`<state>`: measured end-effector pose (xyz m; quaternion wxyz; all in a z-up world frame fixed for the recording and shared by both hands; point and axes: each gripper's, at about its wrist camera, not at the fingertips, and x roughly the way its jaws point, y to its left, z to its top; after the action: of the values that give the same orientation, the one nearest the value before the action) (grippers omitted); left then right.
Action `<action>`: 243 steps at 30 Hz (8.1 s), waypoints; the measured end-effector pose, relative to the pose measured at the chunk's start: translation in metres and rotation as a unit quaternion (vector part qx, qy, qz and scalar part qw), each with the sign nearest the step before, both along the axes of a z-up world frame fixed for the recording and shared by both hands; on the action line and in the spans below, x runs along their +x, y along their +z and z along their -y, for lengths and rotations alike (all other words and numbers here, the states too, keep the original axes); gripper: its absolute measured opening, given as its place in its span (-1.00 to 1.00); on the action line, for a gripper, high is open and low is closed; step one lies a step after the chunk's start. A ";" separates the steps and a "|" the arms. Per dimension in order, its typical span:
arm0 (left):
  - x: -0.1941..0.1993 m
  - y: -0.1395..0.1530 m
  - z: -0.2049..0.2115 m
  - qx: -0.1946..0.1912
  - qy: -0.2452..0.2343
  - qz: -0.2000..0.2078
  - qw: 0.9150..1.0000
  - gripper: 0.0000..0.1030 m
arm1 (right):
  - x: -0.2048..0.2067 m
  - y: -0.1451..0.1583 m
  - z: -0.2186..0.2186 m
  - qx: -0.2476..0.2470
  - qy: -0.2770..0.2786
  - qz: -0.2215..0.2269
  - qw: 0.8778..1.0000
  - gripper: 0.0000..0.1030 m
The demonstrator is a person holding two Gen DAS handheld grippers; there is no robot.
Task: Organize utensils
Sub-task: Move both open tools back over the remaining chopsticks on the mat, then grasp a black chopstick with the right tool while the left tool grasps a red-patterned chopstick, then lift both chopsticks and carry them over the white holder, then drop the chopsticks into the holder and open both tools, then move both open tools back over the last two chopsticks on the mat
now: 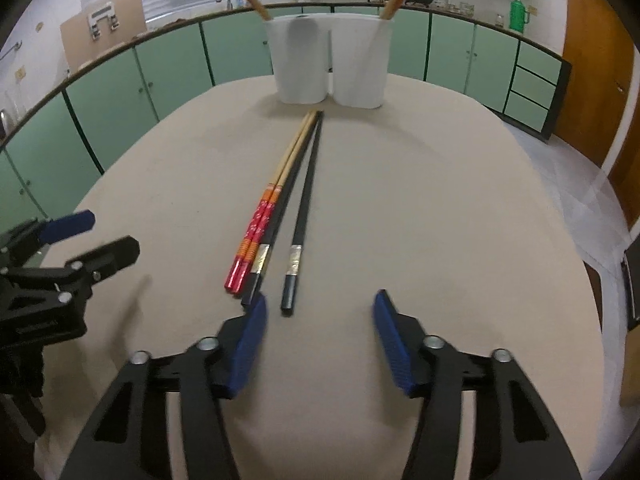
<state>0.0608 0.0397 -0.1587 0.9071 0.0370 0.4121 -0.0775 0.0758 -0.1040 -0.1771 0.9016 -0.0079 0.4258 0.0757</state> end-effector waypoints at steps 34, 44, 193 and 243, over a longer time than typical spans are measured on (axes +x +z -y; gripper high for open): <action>0.022 -0.021 0.068 -0.015 -0.027 -0.035 0.999 0.67 | -0.003 0.000 0.047 0.036 -0.034 -0.001 0.999 -0.87; 0.016 -0.014 0.048 -0.025 0.000 -0.025 0.999 0.57 | -0.003 0.000 0.048 0.038 -0.033 -0.001 0.999 -0.87; 0.185 0.203 0.048 -0.061 -0.042 0.204 0.976 0.00 | 0.188 0.233 0.097 0.080 -0.028 0.190 0.978 0.17; -0.005 0.012 -0.017 0.002 0.007 0.021 1.000 0.72 | 0.002 0.010 0.002 0.019 0.014 0.009 1.000 0.52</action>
<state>0.0562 0.0563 -0.1463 0.9160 0.0377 0.3935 -0.0691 0.0775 -0.1056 -0.1671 0.9043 0.0029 0.4160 0.0960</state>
